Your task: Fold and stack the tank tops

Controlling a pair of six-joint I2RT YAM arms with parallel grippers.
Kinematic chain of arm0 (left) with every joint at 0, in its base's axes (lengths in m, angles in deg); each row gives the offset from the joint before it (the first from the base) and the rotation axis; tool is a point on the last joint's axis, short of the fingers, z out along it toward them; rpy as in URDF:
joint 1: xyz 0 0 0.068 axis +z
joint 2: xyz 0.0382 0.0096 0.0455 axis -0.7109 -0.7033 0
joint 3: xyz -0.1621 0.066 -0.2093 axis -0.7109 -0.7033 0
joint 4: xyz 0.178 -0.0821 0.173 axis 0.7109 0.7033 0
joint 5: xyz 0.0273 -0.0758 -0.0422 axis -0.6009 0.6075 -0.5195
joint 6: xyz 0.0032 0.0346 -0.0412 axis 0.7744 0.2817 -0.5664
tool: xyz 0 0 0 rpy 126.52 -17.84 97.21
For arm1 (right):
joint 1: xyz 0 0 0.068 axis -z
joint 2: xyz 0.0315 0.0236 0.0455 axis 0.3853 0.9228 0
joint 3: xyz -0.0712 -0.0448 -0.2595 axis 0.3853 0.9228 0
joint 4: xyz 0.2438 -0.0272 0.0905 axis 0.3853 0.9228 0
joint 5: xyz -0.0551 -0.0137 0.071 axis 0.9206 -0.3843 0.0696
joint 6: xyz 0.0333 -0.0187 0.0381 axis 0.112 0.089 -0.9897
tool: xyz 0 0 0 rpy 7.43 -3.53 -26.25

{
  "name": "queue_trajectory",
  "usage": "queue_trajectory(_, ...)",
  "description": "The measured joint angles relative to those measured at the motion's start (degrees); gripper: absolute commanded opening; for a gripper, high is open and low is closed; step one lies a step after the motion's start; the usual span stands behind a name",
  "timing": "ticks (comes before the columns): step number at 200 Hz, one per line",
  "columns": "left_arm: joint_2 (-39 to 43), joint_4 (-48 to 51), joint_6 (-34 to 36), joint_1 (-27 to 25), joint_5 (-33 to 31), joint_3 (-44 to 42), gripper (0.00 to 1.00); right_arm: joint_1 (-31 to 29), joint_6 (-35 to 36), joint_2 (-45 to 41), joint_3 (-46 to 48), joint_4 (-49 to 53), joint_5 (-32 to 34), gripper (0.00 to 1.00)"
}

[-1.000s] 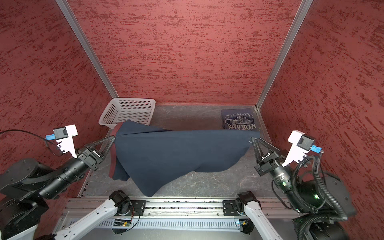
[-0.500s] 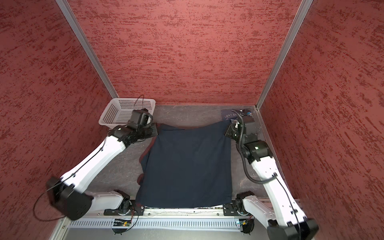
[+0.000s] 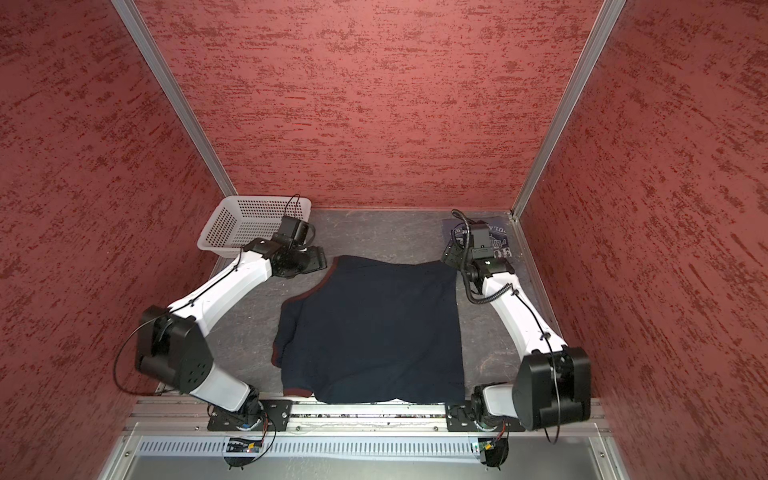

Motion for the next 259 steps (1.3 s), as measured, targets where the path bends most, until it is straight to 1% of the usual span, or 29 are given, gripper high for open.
queue_trajectory(20,9.42,0.17,-2.60,1.68,-1.53,-11.17,0.80,-4.52,-1.60,-7.37,6.45,0.11,-1.64,0.73)
queue_trajectory(37,15.15,0.13,-4.61,5.79,-1.60,-20.55,0.79,-9.03,-3.41,-11.26,11.67,0.44,-2.67,0.73)
queue_trajectory(54,17.25,-0.42,-5.68,11.02,-0.31,-26.77,0.77,-12.26,-5.18,-12.52,15.82,0.76,-3.45,0.72)
queue_trajectory(69,16.41,-1.64,-5.99,14.14,0.90,-29.00,0.73,-13.99,-6.67,-12.57,18.91,0.79,-4.20,0.71)
queue_trajectory(80,14.86,-3.23,-6.03,14.95,2.12,-29.29,0.70,-15.04,-7.56,-12.37,20.74,0.79,-4.79,0.71)
queue_trajectory(108,7.67,-9.55,-6.51,15.82,6.43,-29.18,0.54,-17.00,-9.62,-10.43,23.56,-0.42,-6.25,0.71)
queue_trajectory(133,2.67,-12.59,-6.36,15.93,8.17,-29.03,0.31,-17.73,-11.37,-6.97,25.31,-2.47,-7.34,0.70)
queue_trajectory(155,1.18,-13.70,-6.47,16.24,8.26,-27.34,0.10,-17.84,-12.74,-3.06,26.05,-3.56,-7.37,0.71)
queue_trajectory(165,0.70,-13.44,-5.33,16.39,7.91,-26.01,0.01,-17.81,-13.16,-1.11,26.05,-3.76,-7.17,0.71)
queue_trajectory(168,0.66,-13.40,-5.75,16.39,7.34,-25.55,0.00,-17.81,-13.25,-0.61,26.05,-3.80,-7.08,0.71)
queue_trajectory(193,0.94,-11.87,-3.74,16.39,2.64,-20.15,0.00,-16.85,-13.64,2.34,25.20,-4.76,-6.29,0.71)
queue_trajectory(209,2.67,-11.23,-2.08,16.39,-0.87,-15.96,0.00,-15.85,-13.68,3.37,24.41,-5.40,-5.68,0.72)
queue_trajectory(211,2.89,-11.13,-1.81,16.39,-1.18,-15.45,0.01,-15.74,-13.66,3.50,24.35,-5.53,-5.60,0.72)
queue_trajectory(216,3.28,-11.02,-1.25,16.39,-2.03,-14.14,0.08,-15.45,-13.66,3.78,24.17,-5.77,-5.44,0.72)
queue_trajectory(222,3.58,-10.95,-0.44,16.37,-2.84,-12.48,0.22,-15.10,-13.64,4.20,23.87,-6.08,-5.11,0.72)
queue_trajectory(232,3.54,-10.62,0.94,16.33,-4.31,-9.38,0.36,-14.60,-13.49,4.81,23.34,-6.32,-4.59,0.73)
queue_trajectory(247,2.71,-10.36,2.23,16.33,-6.03,-5.64,0.66,-14.03,-13.11,5.55,22.62,-6.36,-3.50,0.73)
queue_trajectory(253,2.45,-10.25,2.69,16.28,-6.32,-4.76,0.76,-13.90,-12.96,5.81,22.34,-6.21,-2.89,0.74)
queue_trajectory(259,2.43,-10.16,2.93,16.15,-6.43,-4.55,0.83,-13.79,-12.72,5.97,22.10,-5.97,-2.23,0.74)
